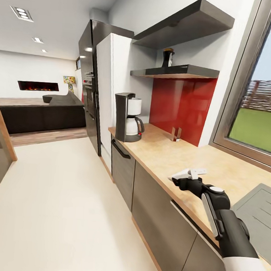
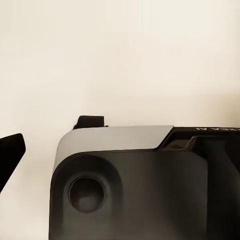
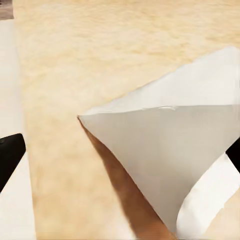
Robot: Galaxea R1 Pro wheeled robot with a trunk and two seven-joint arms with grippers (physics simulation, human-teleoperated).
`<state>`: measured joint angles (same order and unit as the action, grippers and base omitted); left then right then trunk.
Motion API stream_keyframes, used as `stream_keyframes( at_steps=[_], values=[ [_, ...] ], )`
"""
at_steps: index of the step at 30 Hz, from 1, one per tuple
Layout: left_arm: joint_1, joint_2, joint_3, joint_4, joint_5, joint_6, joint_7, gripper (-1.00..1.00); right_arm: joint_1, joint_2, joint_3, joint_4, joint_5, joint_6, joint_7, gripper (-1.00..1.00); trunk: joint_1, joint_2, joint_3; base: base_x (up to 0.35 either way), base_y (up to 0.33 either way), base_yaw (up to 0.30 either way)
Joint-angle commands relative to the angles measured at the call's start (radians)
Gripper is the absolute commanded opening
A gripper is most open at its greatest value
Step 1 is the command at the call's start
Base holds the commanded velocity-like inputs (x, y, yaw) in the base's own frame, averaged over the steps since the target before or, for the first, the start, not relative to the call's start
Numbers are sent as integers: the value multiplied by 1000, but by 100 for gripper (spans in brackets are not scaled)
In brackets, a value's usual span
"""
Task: Set up a coffee station on the kitchen countertop: keep the coffee maker on the countertop, move the bottle of coffee from the kitchen shelf to the counter next to the coffee maker, place a paper coffee filter on top of the coffee maker, put the saucer next to the coffee maker with the coffee cup on the saucer, and place the electric kettle next to the coffee maker.
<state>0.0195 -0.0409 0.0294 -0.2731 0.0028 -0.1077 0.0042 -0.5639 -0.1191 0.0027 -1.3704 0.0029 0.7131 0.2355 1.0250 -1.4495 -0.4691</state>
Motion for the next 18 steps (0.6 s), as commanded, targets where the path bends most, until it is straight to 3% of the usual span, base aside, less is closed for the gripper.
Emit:
stream_keyframes(
  at_steps=[1, 18],
  values=[
    [0, -1, 3, -2, 0, -1, 0, 100, -1, -1, 3, -1, 0, 5, 3, 100, 0, -1, -1, 0, 0, 0],
    [0, -1, 3, -2, 0, -1, 0, 100, -1, -1, 14, -1, -1, 5, 4, 100, 0, -1, -1, -23, -11, 0]
  ],
)
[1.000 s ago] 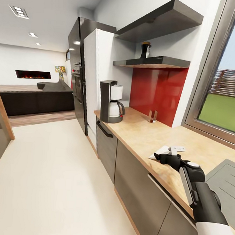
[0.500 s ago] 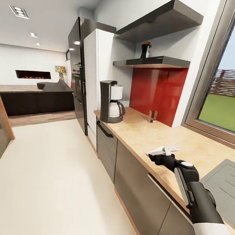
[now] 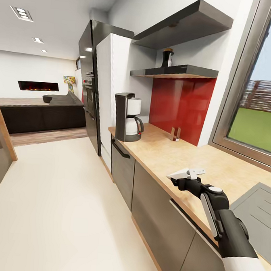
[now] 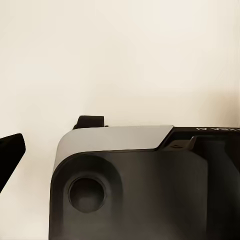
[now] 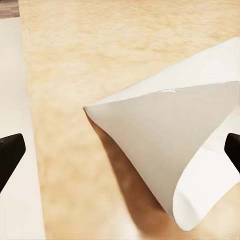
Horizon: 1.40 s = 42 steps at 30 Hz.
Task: Set up a coffee station on the kitchen countertop: keep the coffee maker on the countertop, move the bottle of coffee from the kitchen shelf to the counter next to the coffee maker, place a paper coffee filter on top of the coffee maker, put the saucer next to the coffee maker with the coffee cup on the saucer, and place the electric kettle next to the coffee maker.
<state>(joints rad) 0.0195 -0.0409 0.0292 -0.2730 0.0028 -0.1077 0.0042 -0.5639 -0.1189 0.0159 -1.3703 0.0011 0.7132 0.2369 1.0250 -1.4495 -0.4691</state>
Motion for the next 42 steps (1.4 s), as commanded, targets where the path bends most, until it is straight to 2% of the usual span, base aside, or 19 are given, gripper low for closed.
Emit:
stream_keyframes(
  at_steps=[1, 7, 15, 32, 42],
  values=[
    [0, -1, 3, -2, 0, -1, 0, 100, -1, -1, 1, -1, -1, 5, 2, 100, 0, -1, -1, -5, -3, 0],
    [0, -1, 3, -2, 0, -1, 0, 100, -1, -1, 1, -1, -2, 5, 8, 100, 0, -1, -1, -3, -1, 0],
    [0, -1, 3, -2, 0, -1, 0, 100, -1, -1, 1, 3, 6, 5, 70, 100, 0, -1, -1, 0, 0, 0],
    [0, -1, 3, -2, 0, -1, 0, 100, -1, 1, 2, 22, 6, 5, 84, 100, 0, -1, -1, 0, 0, 0],
    [0, -1, 3, -2, 0, -1, 0, 100, -1, 1, 1, 22, 8, 5, 144, 100, 0, -1, -1, 0, 0, 0]
  ],
)
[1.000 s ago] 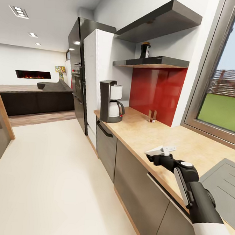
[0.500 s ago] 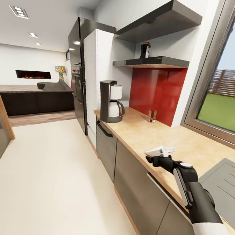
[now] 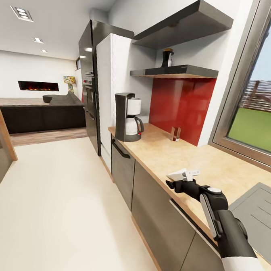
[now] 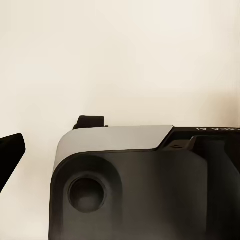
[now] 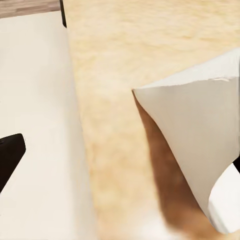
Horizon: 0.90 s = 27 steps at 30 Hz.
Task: Set up a coffee station on the kitchen countertop: keep the coffee maker on the countertop, move the bottle of coffee from the kitchen shelf to the counter next to the coffee maker, place a paper coffee filter on top of the coffee maker, put the saucer next to the coffee maker with the coffee cup on the saucer, and place the electric kettle next to the coffee maker.
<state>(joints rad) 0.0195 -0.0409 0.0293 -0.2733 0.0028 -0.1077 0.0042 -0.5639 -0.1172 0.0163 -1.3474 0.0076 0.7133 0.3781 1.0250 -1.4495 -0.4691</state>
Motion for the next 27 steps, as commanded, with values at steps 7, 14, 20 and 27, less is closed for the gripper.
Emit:
stream_keyframes(
  at_steps=[7, 14, 20, 27],
  values=[
    [0, -1, 2, -2, 0, -1, 0, 100, -1, 0, 1, -1, 2, 5, 9, 100, 0, -1, -1, 0, -1, 0],
    [0, -1, 0, -2, 0, -1, 0, 100, -1, 0, 1, -1, 2, 5, 8, 100, 0, -1, -1, 0, -134, 0],
    [0, -1, 1, -1, 0, -1, 0, 100, -1, -1, 1, -1, 2, 5, 6, 100, 0, -1, -1, 0, -82, 0],
    [0, -10, 1, -6, 2, -7, 0, 100, -7, 28, 29, -29, 5, 33, -23, 100, 0, -1, -1, 0, -5, 0]
  ],
)
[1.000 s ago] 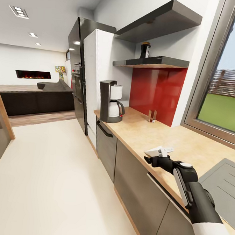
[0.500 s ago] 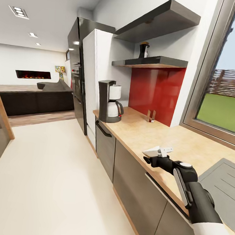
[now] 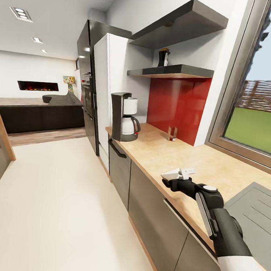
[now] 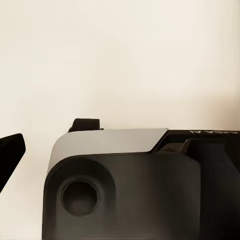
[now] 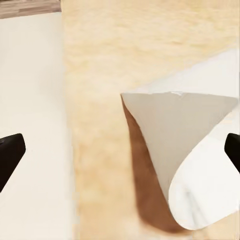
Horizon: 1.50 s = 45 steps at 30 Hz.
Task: Set up a coffee station on the kitchen countertop: keep the coffee maker on the countertop, move the bottle of coffee from the kitchen shelf to the counter next to the coffee maker, place a paper coffee filter on top of the coffee maker, put the saucer next to the coffee maker with the coffee cup on the saucer, and place the electric kettle next to the coffee maker.
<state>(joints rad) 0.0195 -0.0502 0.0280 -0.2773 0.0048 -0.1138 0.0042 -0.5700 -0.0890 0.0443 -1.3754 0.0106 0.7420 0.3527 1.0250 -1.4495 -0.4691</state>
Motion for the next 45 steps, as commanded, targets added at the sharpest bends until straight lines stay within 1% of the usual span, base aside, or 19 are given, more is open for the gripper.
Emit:
stream_keyframes(
  at_steps=[1, 6, 7, 20, 28, 29, 30, 45],
  values=[
    [0, 0, 3, -2, 1, -1, 0, 100, -1, 5, 7, -7, 2, 10, -3, 100, 0, 0, -1, 0, 0, 0],
    [0, 0, 3, -2, 1, -1, 0, 100, -1, 33, 10, -25, 2, 32, -31, 100, 0, 0, -1, 0, 0, 0],
    [0, 0, 3, -2, 1, -1, 0, 100, -1, 35, 10, -25, 2, 32, -37, 100, 0, 0, -1, 0, 0, 0],
    [0, 0, 3, -2, 1, -1, 0, 100, -1, 35, 10, -25, 2, 32, -109, 100, 0, 0, -1, 0, 0, 0],
    [0, -3, 3, 0, 0, -1, 0, 100, 1, -10, -35, -9, -3, -13, -64, 100, 0, 0, -1, 0, 0, 0],
    [0, -3, 3, 0, 0, -1, 0, 100, 1, -16, -35, -9, -3, -19, -59, 100, 0, 0, -1, 0, 0, 0],
    [0, -3, 3, 0, 0, -1, 0, 100, 1, -19, -36, -9, -3, -29, 32, 100, 0, 0, -1, 0, 0, 0],
    [0, -3, 3, 0, 0, -1, 0, 100, 1, -20, -36, -9, -3, -30, 35, 100, 0, 0, -1, 16, 0, 0]
  ],
)
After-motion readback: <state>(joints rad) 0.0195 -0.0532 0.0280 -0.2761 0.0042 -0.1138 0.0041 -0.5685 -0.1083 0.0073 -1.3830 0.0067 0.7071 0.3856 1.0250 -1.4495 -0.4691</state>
